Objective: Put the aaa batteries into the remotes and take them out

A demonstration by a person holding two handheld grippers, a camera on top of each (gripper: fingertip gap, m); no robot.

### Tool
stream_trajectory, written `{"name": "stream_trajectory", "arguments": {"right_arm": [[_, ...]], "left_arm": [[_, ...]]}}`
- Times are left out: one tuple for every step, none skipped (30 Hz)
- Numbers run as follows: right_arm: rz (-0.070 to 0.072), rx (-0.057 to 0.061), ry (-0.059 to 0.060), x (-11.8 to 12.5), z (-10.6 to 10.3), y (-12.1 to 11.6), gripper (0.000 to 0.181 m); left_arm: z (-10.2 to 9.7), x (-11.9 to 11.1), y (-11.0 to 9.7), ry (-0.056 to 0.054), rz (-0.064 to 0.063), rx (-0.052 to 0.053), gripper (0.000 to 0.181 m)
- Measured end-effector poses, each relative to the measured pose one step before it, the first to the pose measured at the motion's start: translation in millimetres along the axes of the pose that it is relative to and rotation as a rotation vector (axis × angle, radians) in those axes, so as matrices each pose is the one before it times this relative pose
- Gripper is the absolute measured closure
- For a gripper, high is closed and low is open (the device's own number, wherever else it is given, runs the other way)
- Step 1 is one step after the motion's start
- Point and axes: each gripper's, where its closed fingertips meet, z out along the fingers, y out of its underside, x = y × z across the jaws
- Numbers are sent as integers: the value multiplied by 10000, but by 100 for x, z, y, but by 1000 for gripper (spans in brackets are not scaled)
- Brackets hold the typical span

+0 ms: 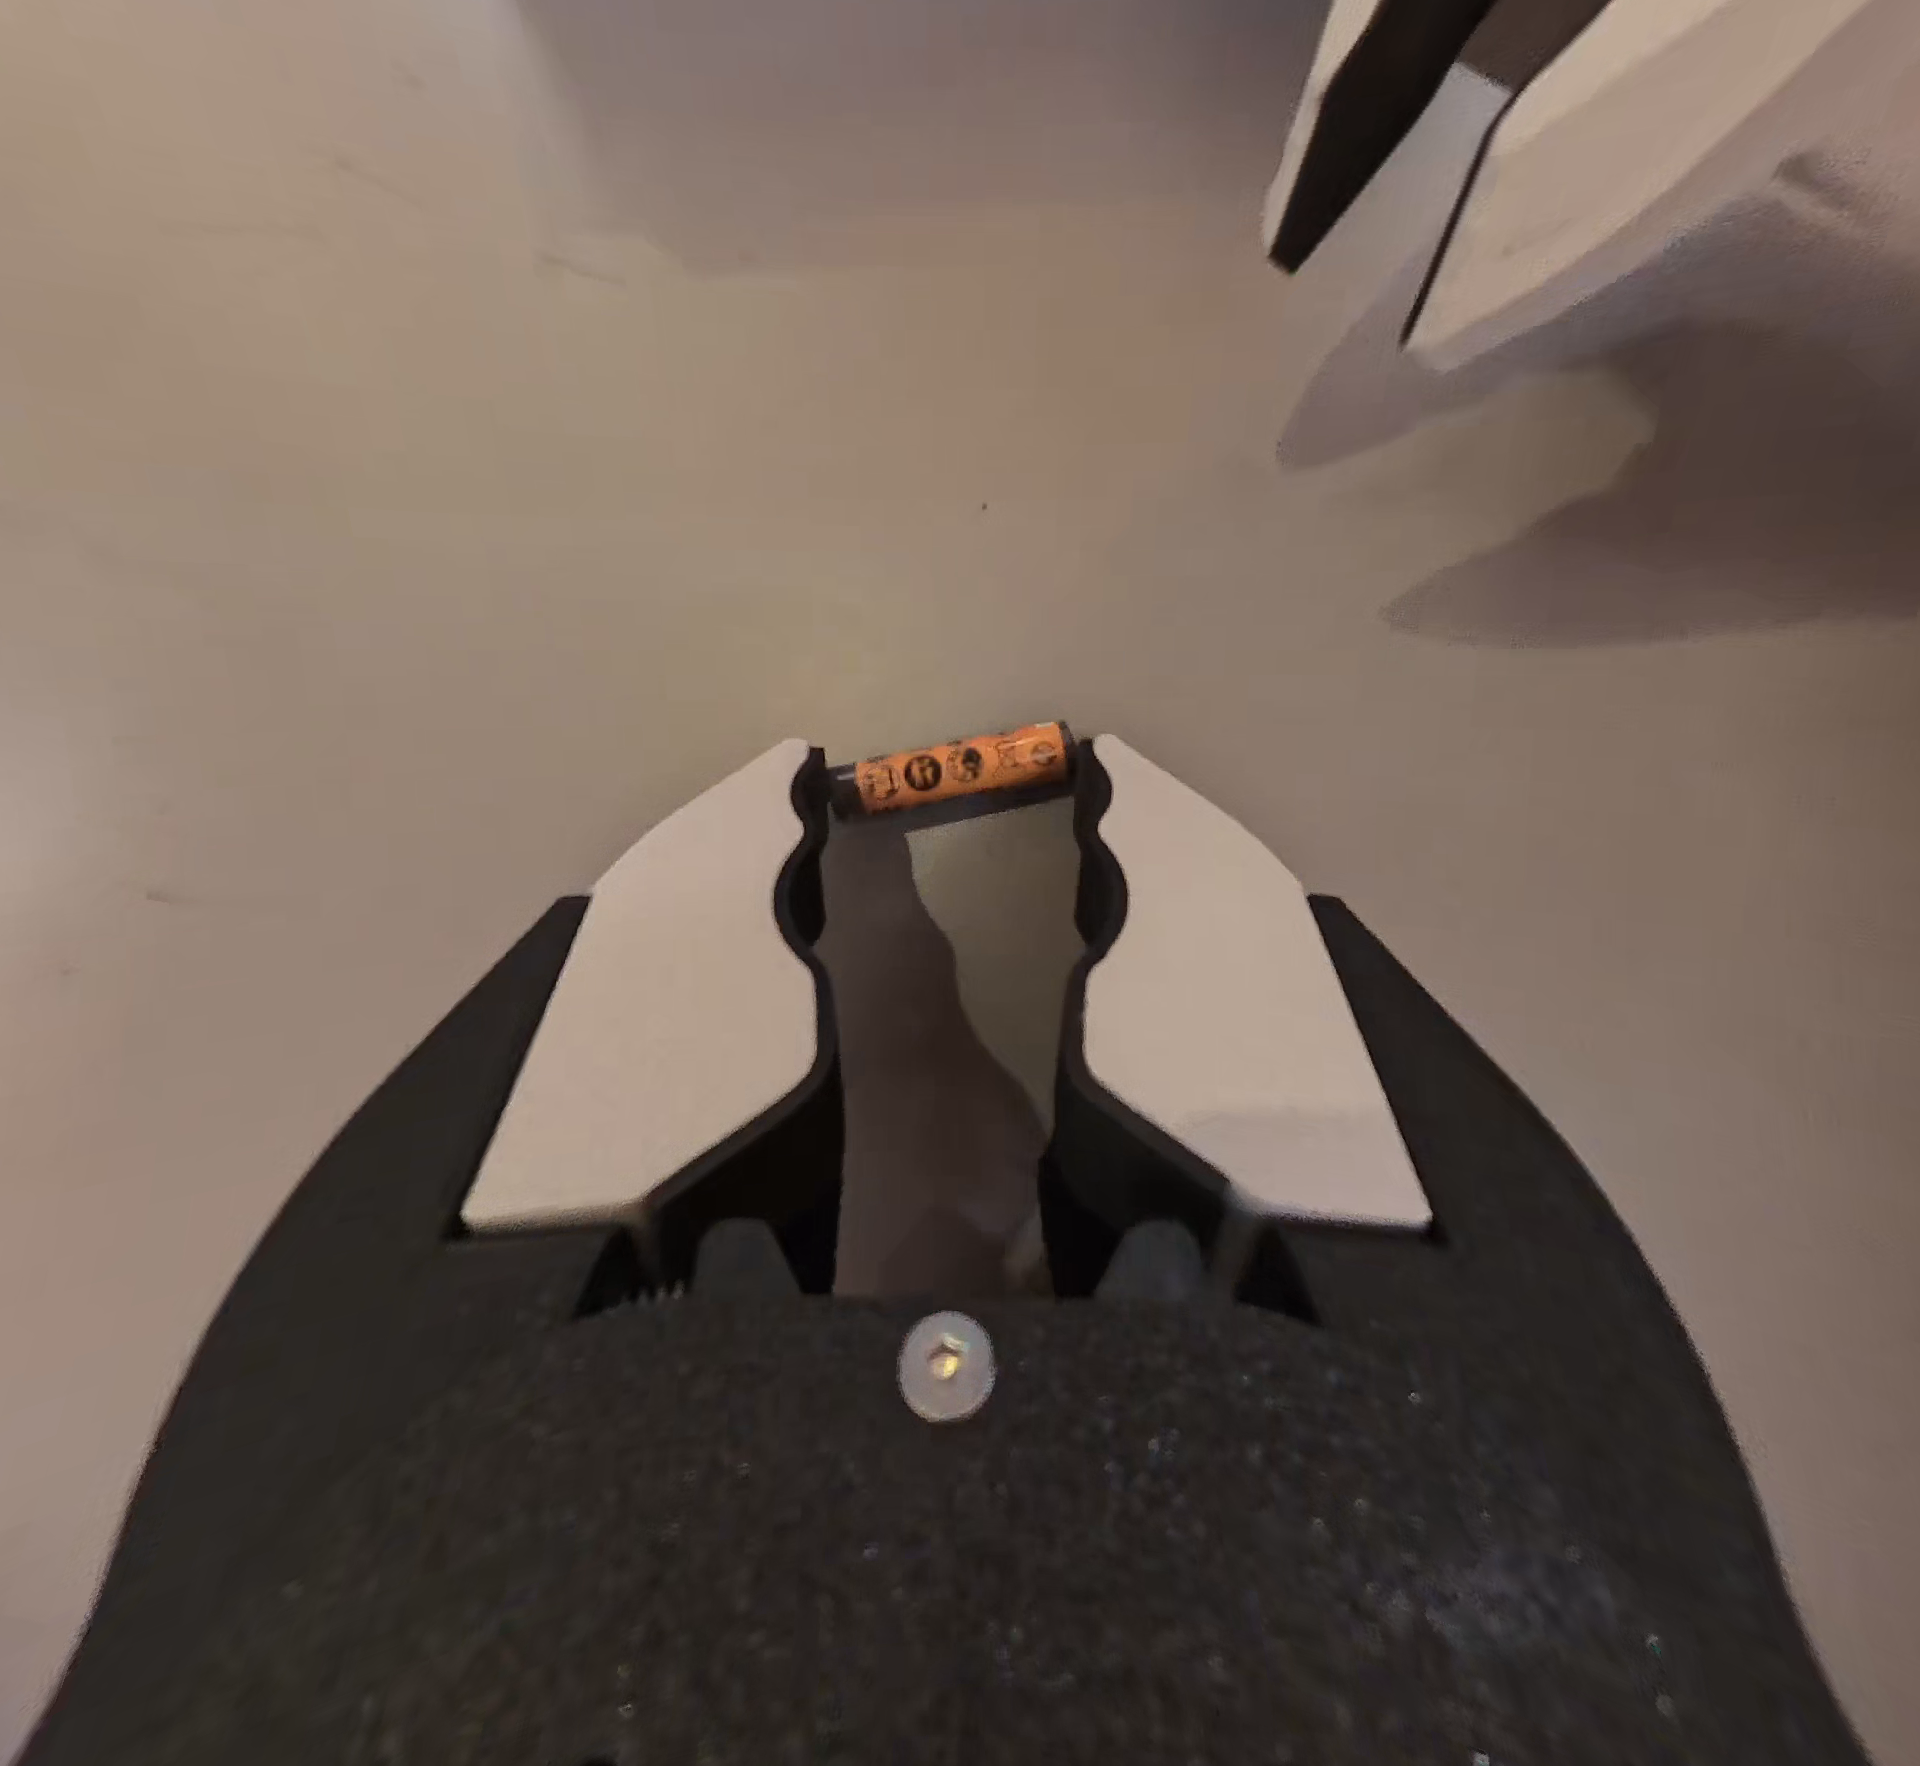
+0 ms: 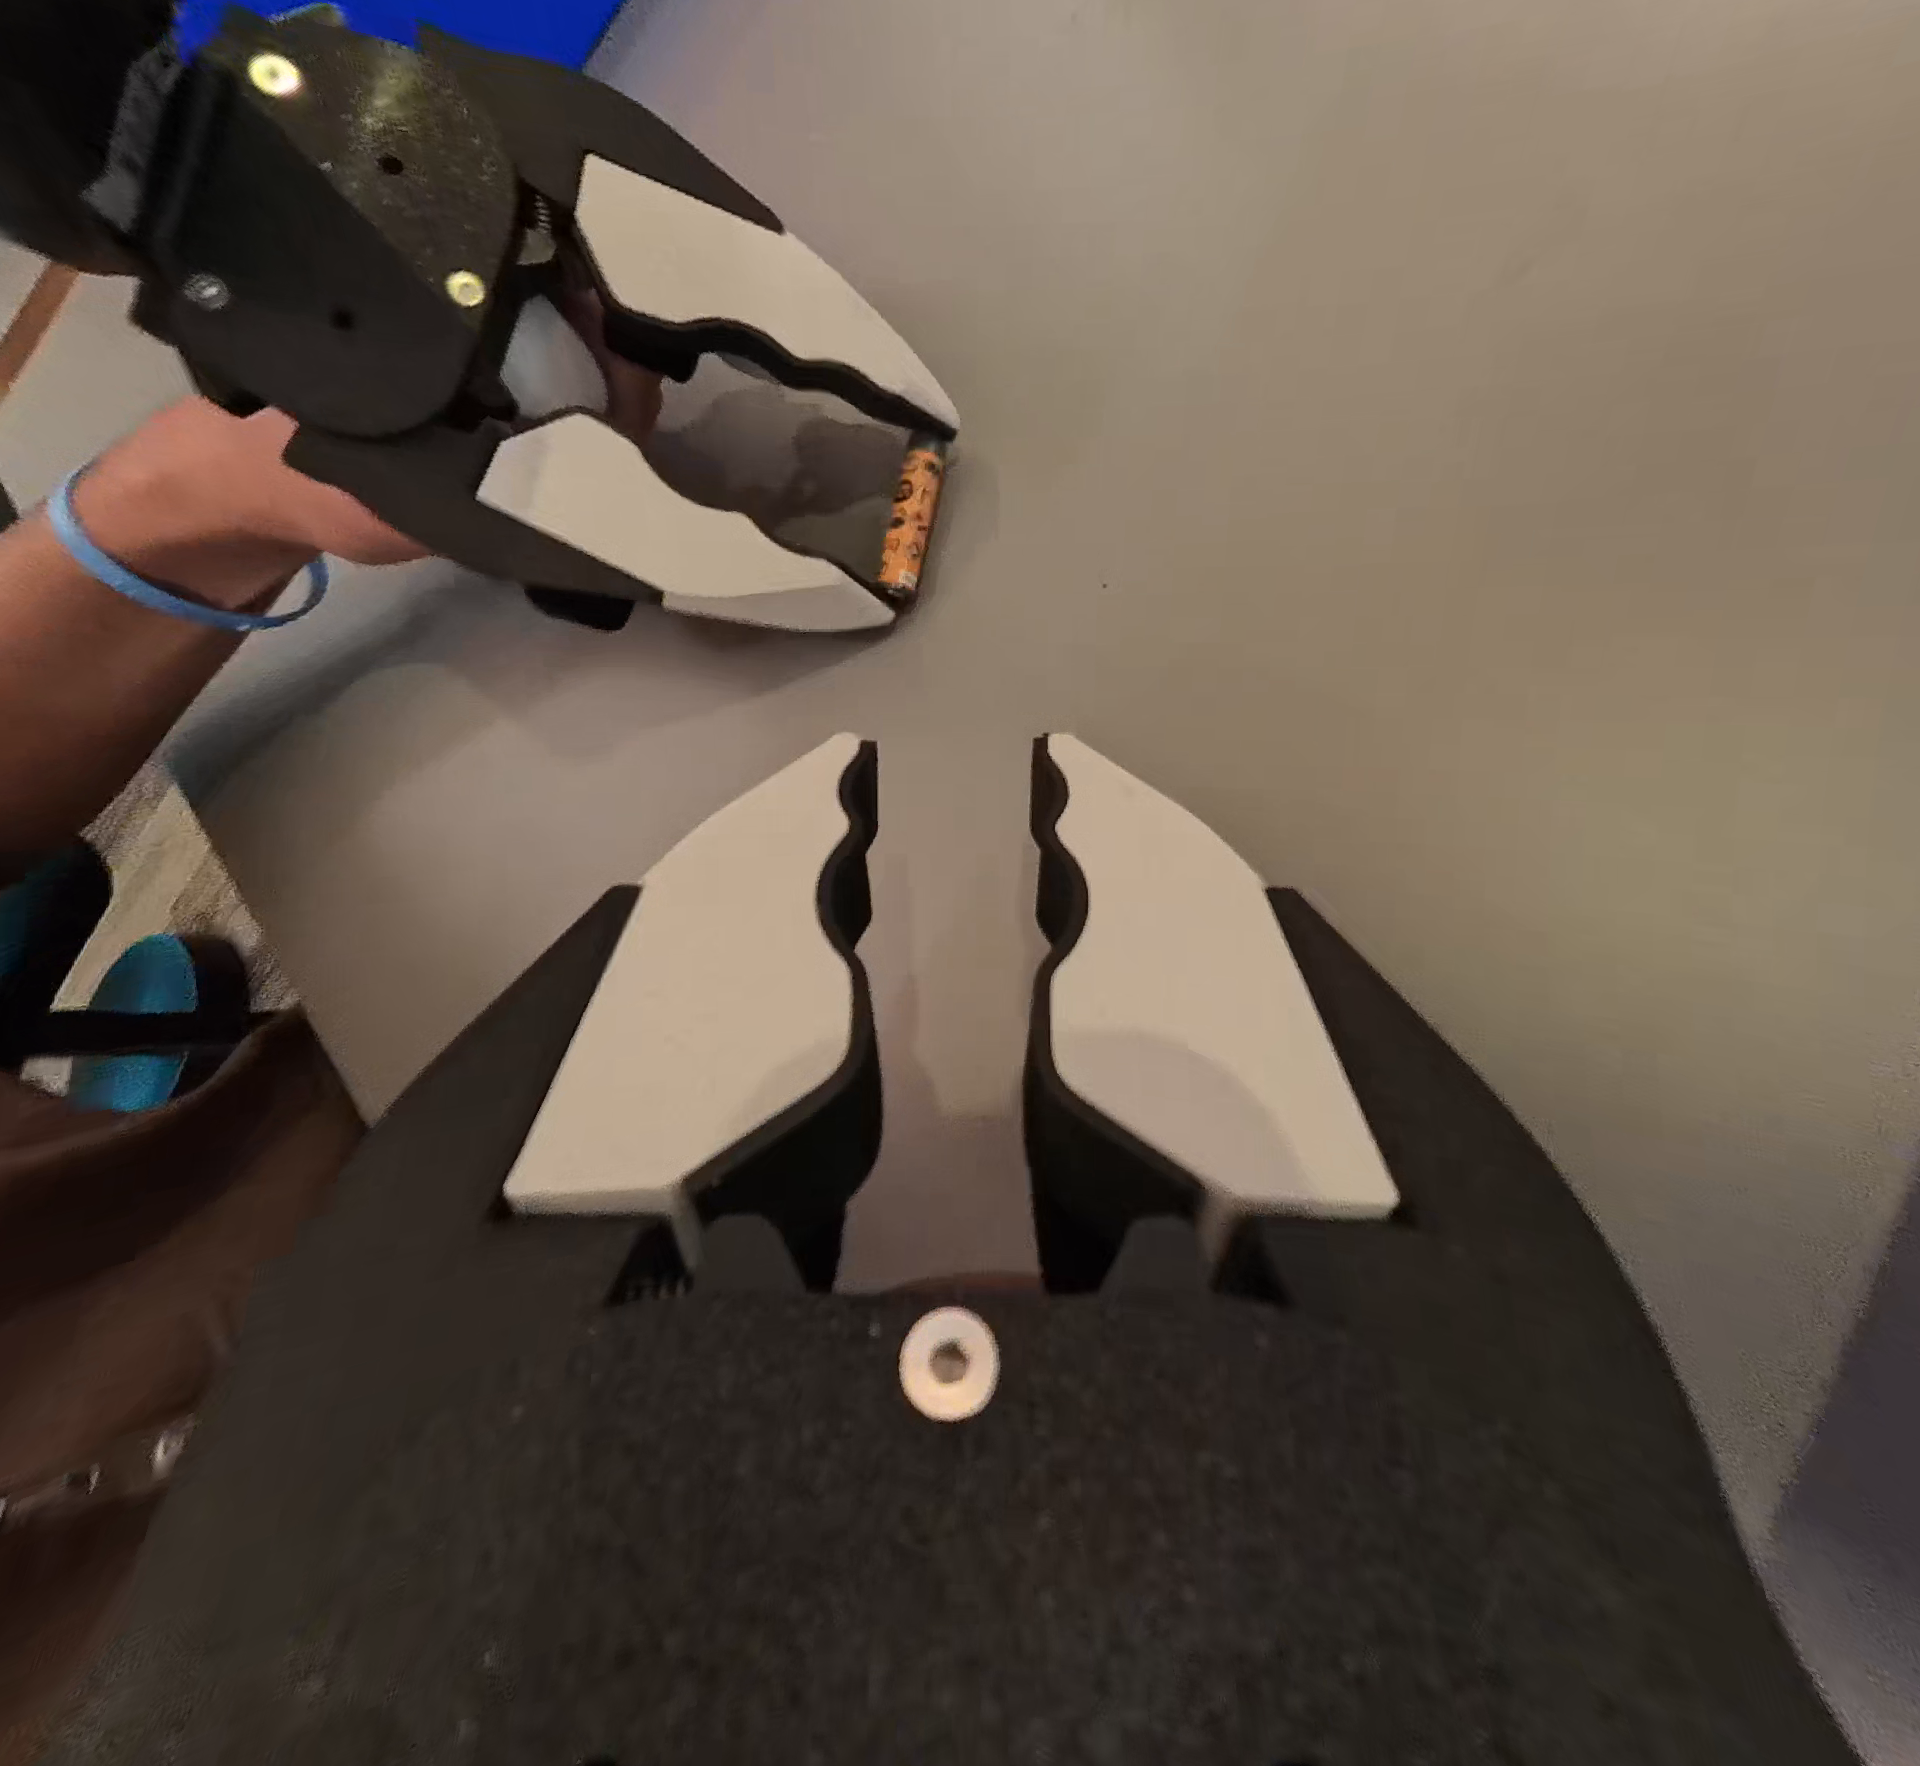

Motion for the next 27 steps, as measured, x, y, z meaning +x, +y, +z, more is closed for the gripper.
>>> {"name": "stream_trajectory", "arguments": {"right_arm": [[80, 38, 228, -30, 610, -275, 152], [27, 78, 154, -247, 681, -402, 150], [17, 46, 149, -378, 770, -451, 149], [-56, -14, 238, -335, 807, -419, 147], [-279, -69, 231, -396, 810, -360, 146], [-378, -51, 276, -315, 850, -351, 146], [-304, -91, 514, 118, 873, -230, 146], [-224, -160, 552, 261, 875, -66, 146], [-133, -174, 352, 106, 833, 13, 147], [-14, -168, 16, -240, 739, 113, 149], [113, -162, -66, -245, 646, 170, 150], [68, -140, 129, 79, 496, 203, 151], [-132, 64, 372, 381, 114, -77, 162], [-217, -143, 419, 475, 10, 155, 171], [-185, -49, 180, 207, -75, 54, 171], [14, -93, 44, 108, -135, 106, 171], [41, 66, 10, 109, -247, -65, 171], [-88, 171, 30, 168, -532, -289, 171], [-130, 259, 174, 482, -1035, -594, 171], [-171, 413, 247, 879, -1590, -1077, 171], [-99, 524, 402, 1635, -2082, -1564, 171], [59, 645, 590, 2573, -2331, -2021, 171], [114, 714, 588, 3225, -2174, -2312, 171], [273, 506, 633, 3790, -1683, -2053, 171], [354, 270, 395, 3691, -955, -1643, 171], [288, 42, 120, 3235, -102, -1030, 171], [151, -220, -48, 2770, 773, -264, 171]], "left_arm": [[-32, -106, 47, -131, -78, -2, 133], [-143, -39, 113, -153, -77, -20, 124], [-328, -100, 239, -234, -123, -66, 117], [-567, -19, 295, -195, -157, -5, 116], [-784, 61, 333, -148, -241, 75, 116], [-952, -3, 378, -191, -369, 124, 116], [-1050, -69, 440, -232, -493, 160, 116], [-1066, -10, 507, -181, -571, 175, 116], [-1044, 194, 539, -34, -552, 198, 116], [-1024, 324, 524, 32, -458, 217, 116], [-1001, 249, 471, -45, -334, 233, 117], [-963, 104, 414, -144, -234, 226, 118], [-854, 14, 386, -172, -174, 161, 119], [-742, -51, 355, -159, -161, 98, 120], [-631, -71, 229, -122, -199, 121, 120], [-534, -7, 73, -8, -249, 186, 120], [-442, 21, -15, 74, -265, 208, 120], [-349, -26, -100, 76, -242, 232, 120], [-251, -81, -91, 75, -191, 180, 120], [-186, -130, -49, 70, -141, 99, 120], [-147, -107, -53, 80, -110, 75, 120], [-129, -71, -4, 100, -85, 49, 120], [-136, -94, 50, 60, -61, 26, 120], [-126, -103, 106, 14, -33, 0, 120], [-115, -73, 161, -13, 9, -43, 120], [-101, -130, 152, -99, 52, -58, 120], [-74, -154, 109, -163, 71, -49, 120]]}}
